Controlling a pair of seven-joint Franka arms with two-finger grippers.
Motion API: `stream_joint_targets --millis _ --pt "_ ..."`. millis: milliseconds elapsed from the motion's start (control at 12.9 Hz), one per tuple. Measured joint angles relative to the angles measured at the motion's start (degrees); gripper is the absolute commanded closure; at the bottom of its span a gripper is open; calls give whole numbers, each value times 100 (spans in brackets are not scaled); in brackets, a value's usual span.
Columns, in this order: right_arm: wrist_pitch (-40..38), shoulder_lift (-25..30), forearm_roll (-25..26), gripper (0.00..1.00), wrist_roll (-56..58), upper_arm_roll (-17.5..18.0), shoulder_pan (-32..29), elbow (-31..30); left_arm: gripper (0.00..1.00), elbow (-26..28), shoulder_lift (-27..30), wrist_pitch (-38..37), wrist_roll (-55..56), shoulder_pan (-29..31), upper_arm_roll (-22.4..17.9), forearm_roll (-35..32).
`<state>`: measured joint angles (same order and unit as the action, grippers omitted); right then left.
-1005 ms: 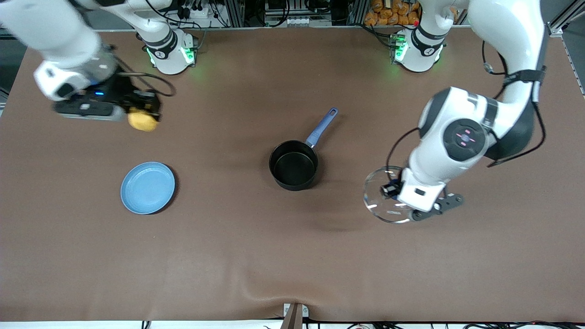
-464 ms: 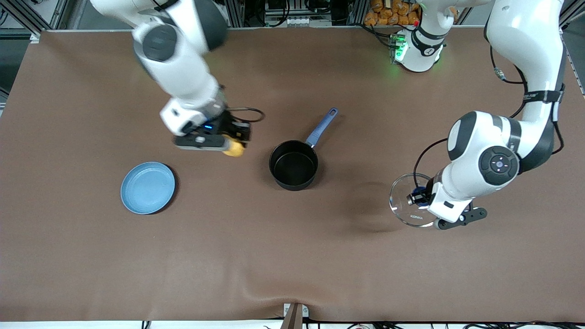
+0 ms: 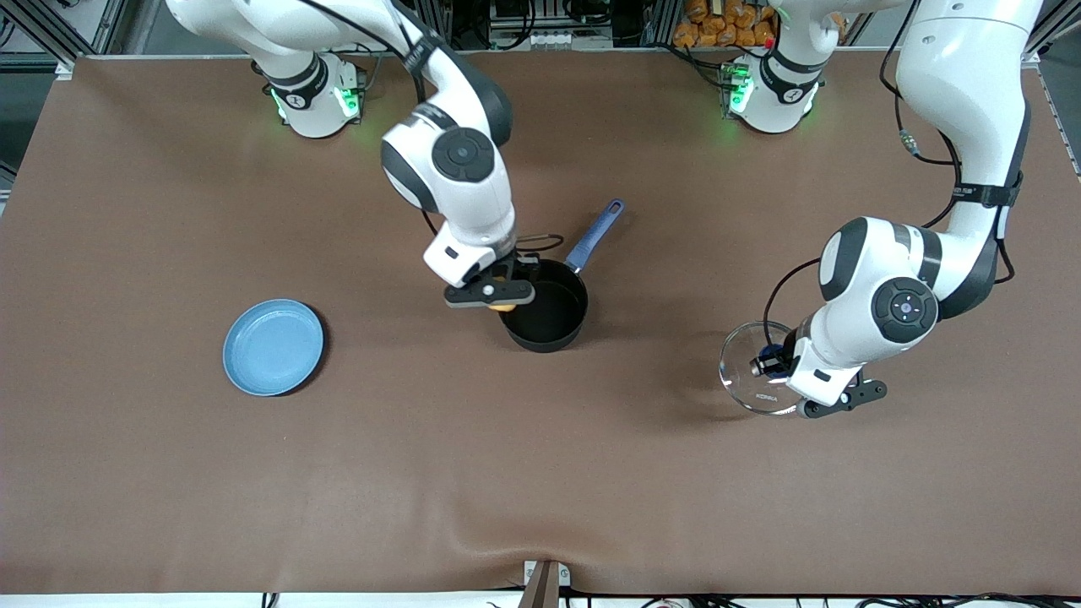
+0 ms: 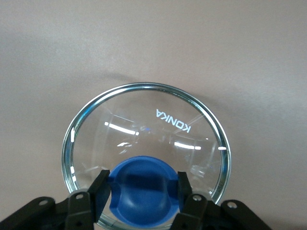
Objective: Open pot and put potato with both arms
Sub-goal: 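Lower the potato into the pot while the left gripper sets the lid down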
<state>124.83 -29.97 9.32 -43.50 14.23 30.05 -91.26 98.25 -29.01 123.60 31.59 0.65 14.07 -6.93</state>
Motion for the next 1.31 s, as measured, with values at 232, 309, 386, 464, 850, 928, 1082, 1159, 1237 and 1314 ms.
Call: stream_joint_targets --millis 232,309,386,464,850,928,1082,1159,1237,1314 --pt "394 -378 8 100 -98 -17 226 35 100 402 34 391 -97 73 2 0" --pt "531 -486 26 100 -142 -30 277 39 100 516 65 471 -160 112 3 0" --pt "675 -595 88 100 -232 -39 305 45 100 634 115 530 -278 186 2 0" --pt "837 -699 126 100 -329 -41 319 52 100 780 184 623 -414 277 2 0" --pt "1448 -1192 177 100 -633 -246 554 69 100 1708 521 1332 -912 610 2 0" --pt "1564 -1272 182 94 -694 -283 598 69 100 1840 557 1417 -912 616 2 0" --pt "1671 -1373 186 50 -751 -346 656 74 100 2001 575 1548 -947 624 2 0" --pt "1680 -1396 187 23 -759 -364 666 77 100 2057 575 1578 -977 627 2 0" --pt "1681 -1400 187 18 -761 -374 667 79 82 2097 572 1582 -998 627 2 0" --pt "1681 -1400 187 14 -764 -379 667 86 8 2122 568 1584 -1039 628 2 0"
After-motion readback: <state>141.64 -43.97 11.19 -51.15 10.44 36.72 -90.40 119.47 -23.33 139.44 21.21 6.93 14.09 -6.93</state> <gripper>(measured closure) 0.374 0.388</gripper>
